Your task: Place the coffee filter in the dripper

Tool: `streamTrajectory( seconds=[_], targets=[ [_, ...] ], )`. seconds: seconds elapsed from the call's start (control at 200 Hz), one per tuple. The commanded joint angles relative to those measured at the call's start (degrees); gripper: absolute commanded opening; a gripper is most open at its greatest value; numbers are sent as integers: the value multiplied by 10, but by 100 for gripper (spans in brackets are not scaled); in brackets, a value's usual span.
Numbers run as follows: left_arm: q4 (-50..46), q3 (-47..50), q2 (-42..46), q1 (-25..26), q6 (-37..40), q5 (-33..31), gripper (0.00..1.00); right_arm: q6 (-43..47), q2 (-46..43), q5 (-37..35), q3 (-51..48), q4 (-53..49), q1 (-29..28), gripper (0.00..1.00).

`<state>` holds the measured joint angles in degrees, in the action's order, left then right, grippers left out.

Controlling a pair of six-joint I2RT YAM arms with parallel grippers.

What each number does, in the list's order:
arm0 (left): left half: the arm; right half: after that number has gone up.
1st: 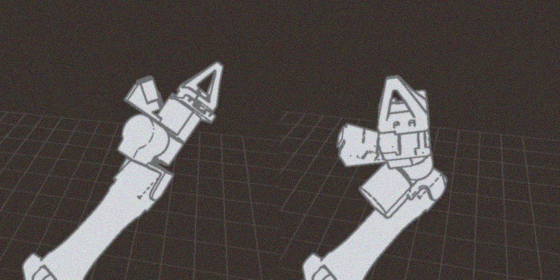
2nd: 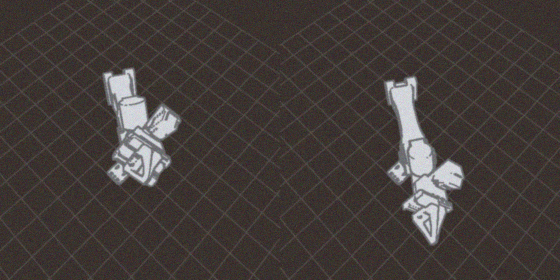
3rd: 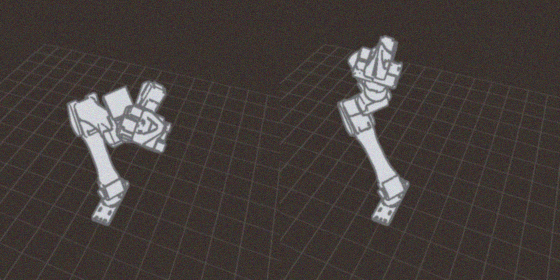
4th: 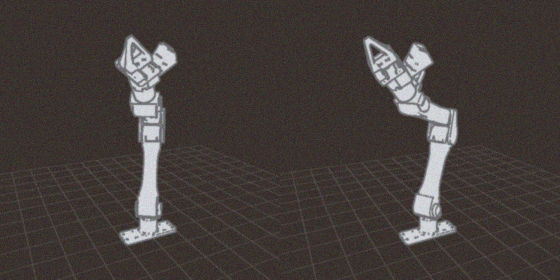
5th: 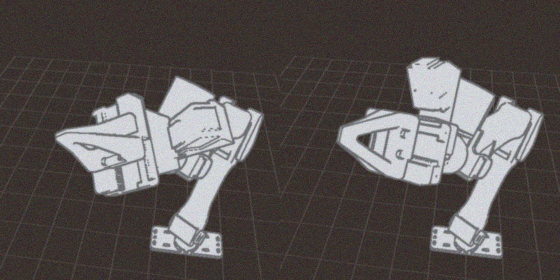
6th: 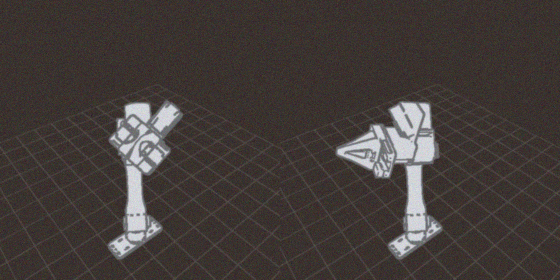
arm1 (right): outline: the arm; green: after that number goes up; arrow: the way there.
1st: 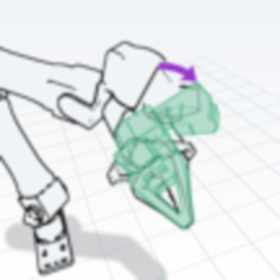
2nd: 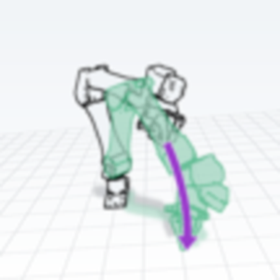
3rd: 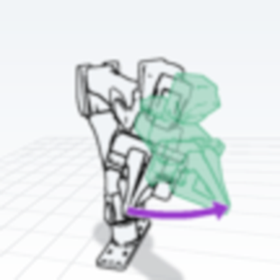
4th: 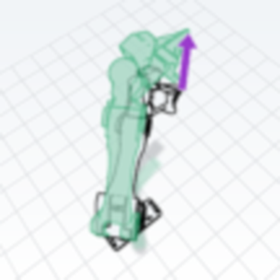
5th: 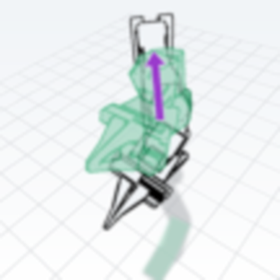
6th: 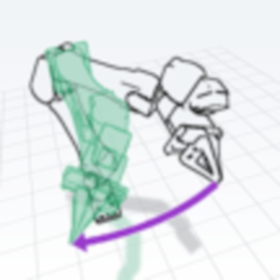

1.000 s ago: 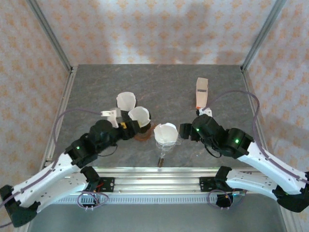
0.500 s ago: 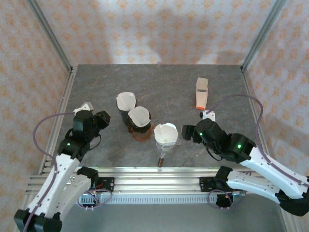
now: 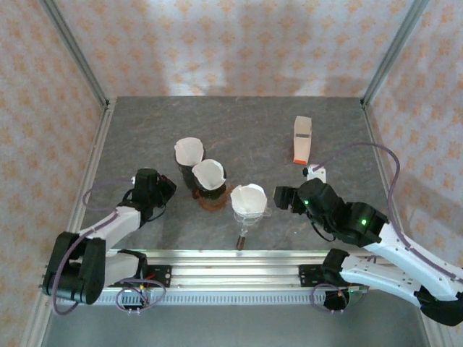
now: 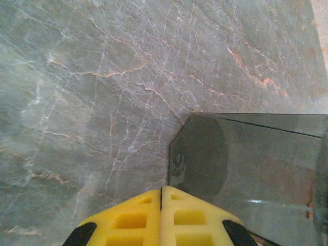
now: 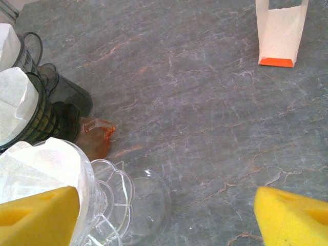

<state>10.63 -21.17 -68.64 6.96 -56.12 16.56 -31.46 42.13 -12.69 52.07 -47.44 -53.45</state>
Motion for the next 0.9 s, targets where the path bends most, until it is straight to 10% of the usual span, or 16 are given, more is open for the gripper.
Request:
streamTrajectory(
  seconds=[0.0, 0.896],
  targets=[
    [137, 21, -33, -4, -47, 16, 0, 7, -8, -26, -7, 11, -1, 88],
    [381, -50, -294, 45, -74, 38, 0, 1, -6, -35, -20, 1, 0, 89]
  ],
)
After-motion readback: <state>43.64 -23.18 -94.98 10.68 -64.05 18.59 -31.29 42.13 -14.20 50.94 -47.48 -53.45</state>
